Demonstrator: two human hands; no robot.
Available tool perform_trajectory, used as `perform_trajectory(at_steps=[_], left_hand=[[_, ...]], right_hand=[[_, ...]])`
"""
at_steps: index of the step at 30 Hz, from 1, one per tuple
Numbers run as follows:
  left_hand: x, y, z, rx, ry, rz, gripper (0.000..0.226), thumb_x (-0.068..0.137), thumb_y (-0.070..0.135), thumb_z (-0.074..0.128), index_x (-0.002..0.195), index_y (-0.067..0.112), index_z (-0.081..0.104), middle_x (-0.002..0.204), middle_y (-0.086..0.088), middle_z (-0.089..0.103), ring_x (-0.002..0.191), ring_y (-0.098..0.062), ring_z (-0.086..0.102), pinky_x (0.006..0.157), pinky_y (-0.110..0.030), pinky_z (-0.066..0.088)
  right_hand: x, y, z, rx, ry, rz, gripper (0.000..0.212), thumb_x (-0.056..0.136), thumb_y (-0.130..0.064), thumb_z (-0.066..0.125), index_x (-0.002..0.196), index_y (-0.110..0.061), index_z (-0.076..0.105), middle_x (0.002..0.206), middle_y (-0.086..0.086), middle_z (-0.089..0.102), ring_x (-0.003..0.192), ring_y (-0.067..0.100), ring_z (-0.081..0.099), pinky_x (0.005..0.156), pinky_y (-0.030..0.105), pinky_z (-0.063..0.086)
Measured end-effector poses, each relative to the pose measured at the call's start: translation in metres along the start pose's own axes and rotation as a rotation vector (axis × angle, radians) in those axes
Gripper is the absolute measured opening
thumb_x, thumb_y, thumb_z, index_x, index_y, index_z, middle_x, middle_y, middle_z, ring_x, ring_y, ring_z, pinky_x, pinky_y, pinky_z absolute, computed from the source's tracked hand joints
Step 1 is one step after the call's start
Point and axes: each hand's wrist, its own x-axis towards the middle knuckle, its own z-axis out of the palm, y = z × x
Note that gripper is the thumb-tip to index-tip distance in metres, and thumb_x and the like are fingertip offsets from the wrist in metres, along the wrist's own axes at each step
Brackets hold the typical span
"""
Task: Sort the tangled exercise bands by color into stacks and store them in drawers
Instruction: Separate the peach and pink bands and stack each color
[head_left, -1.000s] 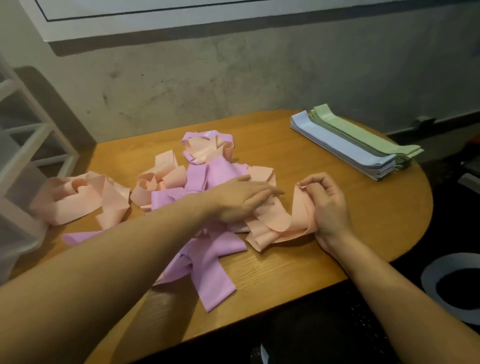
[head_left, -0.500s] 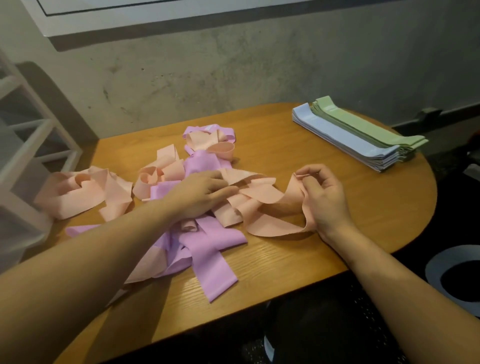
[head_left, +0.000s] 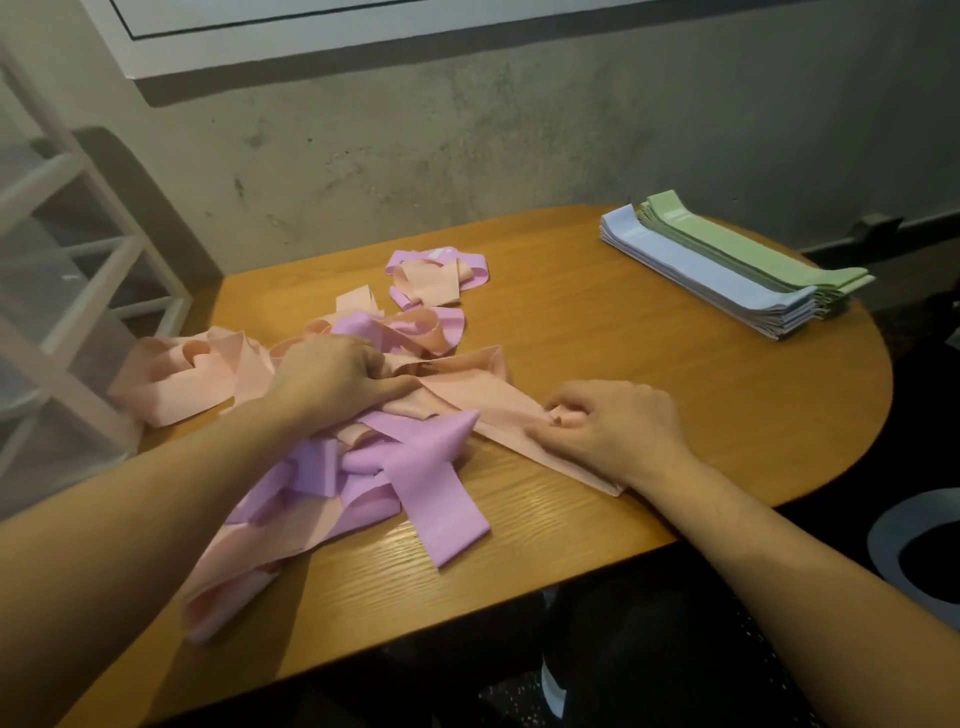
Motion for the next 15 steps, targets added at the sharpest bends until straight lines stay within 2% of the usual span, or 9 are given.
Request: perform_trajectory(at_steps=[1, 2, 5, 6, 9, 11, 13, 15], left_hand=[[0.0, -0.001, 0.0, -0.032, -0.039, -0.02, 0.065, 0.081, 0.074, 0.058, 0.053, 0.016, 0.051, 0.053, 0.004, 0.053, 0.057, -0.014, 0.049, 0.052, -0.032, 0.03], [-0.001, -0.003, 0.0, -0.099, -0.075, -0.032, 0.068, 0.076, 0.078, 0.057, 0.054, 0.015, 0.05, 0.052, 0.004, 0.052, 0.056, -0.014, 0.048, 0.052, -0.032, 0.031], [-0.005, -0.008, 0.001, -0.192, -0.07, -0.032, 0.073, 0.067, 0.086, 0.048, 0.056, 0.014, 0.048, 0.051, 0.003, 0.048, 0.055, -0.016, 0.046, 0.052, -0.033, 0.03], [-0.006, -0.009, 0.003, -0.176, -0.054, -0.033, 0.071, 0.07, 0.084, 0.05, 0.056, 0.014, 0.047, 0.052, 0.003, 0.049, 0.055, -0.017, 0.046, 0.052, -0.033, 0.029], [-0.007, -0.01, 0.006, -0.146, -0.025, -0.019, 0.058, 0.08, 0.074, 0.06, 0.067, 0.018, 0.05, 0.064, 0.005, 0.054, 0.064, -0.02, 0.05, 0.056, -0.032, 0.029], [-0.006, -0.007, 0.005, -0.157, 0.033, 0.084, 0.049, 0.077, 0.073, 0.053, 0.081, 0.025, 0.051, 0.079, 0.009, 0.058, 0.076, -0.019, 0.052, 0.07, -0.033, 0.03], [-0.005, -0.001, 0.002, -0.164, 0.084, 0.197, 0.039, 0.076, 0.059, 0.052, 0.101, 0.03, 0.061, 0.109, 0.008, 0.058, 0.102, -0.015, 0.052, 0.088, -0.036, 0.025], [-0.005, 0.012, -0.005, -0.212, 0.056, 0.281, 0.043, 0.074, 0.039, 0.051, 0.114, 0.033, 0.064, 0.133, 0.006, 0.051, 0.125, -0.014, 0.045, 0.097, -0.038, 0.02]], right_hand=[[0.001, 0.002, 0.002, 0.036, 0.029, 0.012, 0.04, 0.081, -0.076, 0.053, 0.092, -0.04, 0.068, 0.086, -0.018, 0.067, 0.085, 0.008, 0.061, 0.067, 0.03, 0.046], [0.001, 0.006, 0.003, 0.19, 0.056, 0.035, 0.036, 0.082, -0.069, 0.058, 0.085, -0.034, 0.068, 0.08, -0.015, 0.067, 0.081, 0.009, 0.062, 0.066, 0.032, 0.046], [0.001, 0.02, -0.001, 0.885, 0.144, 0.132, 0.031, 0.089, -0.04, 0.071, 0.072, -0.014, 0.064, 0.066, -0.013, 0.062, 0.066, 0.005, 0.056, 0.063, 0.031, 0.043], [0.001, 0.023, -0.002, 1.001, 0.176, 0.159, 0.032, 0.091, -0.033, 0.071, 0.07, -0.012, 0.061, 0.064, -0.013, 0.059, 0.063, 0.003, 0.053, 0.062, 0.028, 0.041], [0.001, 0.021, -0.004, 1.023, 0.19, 0.158, 0.028, 0.092, -0.029, 0.07, 0.069, -0.017, 0.06, 0.065, -0.013, 0.058, 0.062, 0.002, 0.052, 0.06, 0.025, 0.039], [0.001, 0.018, -0.002, 1.009, 0.181, 0.147, 0.025, 0.092, -0.028, 0.07, 0.072, -0.014, 0.062, 0.069, -0.011, 0.06, 0.065, 0.003, 0.053, 0.061, 0.025, 0.04], [0.001, 0.018, -0.003, 1.05, 0.222, 0.149, 0.023, 0.093, -0.025, 0.068, 0.077, -0.009, 0.062, 0.072, -0.01, 0.06, 0.067, 0.003, 0.053, 0.063, 0.025, 0.04], [0.0, 0.019, -0.004, 1.074, 0.23, 0.137, 0.017, 0.094, -0.022, 0.067, 0.084, -0.008, 0.063, 0.079, -0.005, 0.062, 0.072, 0.005, 0.054, 0.065, 0.025, 0.042]])
